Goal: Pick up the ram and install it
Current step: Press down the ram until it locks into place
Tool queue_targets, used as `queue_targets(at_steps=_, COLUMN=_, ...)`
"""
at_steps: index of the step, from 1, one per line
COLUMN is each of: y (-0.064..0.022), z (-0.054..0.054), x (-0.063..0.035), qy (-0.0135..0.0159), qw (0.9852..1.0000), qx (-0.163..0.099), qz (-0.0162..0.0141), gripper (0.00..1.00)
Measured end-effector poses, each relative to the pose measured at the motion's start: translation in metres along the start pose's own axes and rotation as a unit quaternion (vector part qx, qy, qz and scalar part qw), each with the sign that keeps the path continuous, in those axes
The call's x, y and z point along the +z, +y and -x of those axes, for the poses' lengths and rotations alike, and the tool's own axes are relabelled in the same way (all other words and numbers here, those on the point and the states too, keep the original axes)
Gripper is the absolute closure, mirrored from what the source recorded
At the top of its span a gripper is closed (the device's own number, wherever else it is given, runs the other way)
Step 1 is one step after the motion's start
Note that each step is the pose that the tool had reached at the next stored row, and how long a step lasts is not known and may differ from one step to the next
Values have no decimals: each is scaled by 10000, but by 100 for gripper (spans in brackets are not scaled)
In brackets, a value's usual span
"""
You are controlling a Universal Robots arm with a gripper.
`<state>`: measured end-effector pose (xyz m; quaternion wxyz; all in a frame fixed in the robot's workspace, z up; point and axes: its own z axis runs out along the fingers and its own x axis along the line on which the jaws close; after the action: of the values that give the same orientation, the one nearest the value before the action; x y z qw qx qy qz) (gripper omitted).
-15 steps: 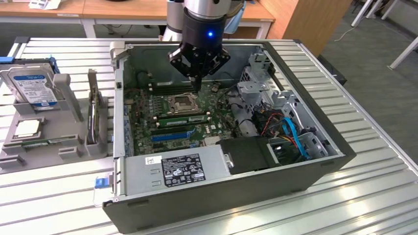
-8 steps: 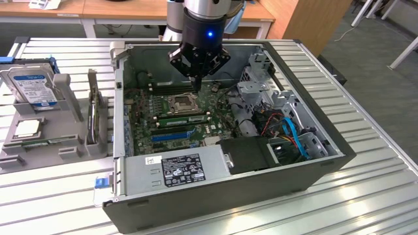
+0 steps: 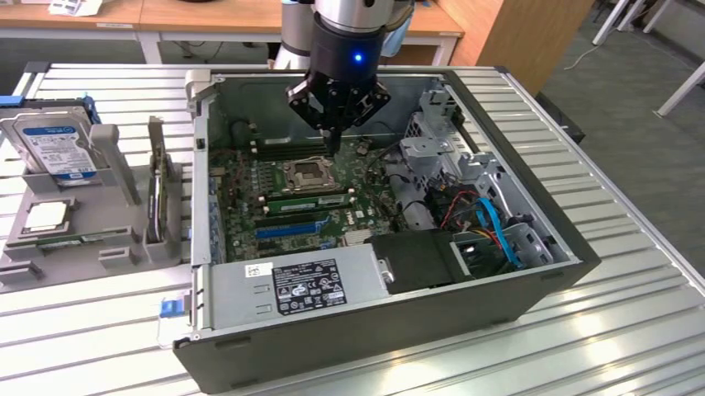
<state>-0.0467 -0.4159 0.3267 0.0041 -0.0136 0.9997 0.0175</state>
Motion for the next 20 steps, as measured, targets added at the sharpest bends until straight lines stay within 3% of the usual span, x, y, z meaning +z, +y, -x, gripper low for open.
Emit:
queue_targets(at_steps=11, y=1, z=-17, x=1, qy=0, qw=10000, qx=5, qz=1, gripper=90)
queue_targets(at_steps=20, y=4, z=-116, x=0, qy=-1, qw=10000, qx=42, qz=0, gripper=90)
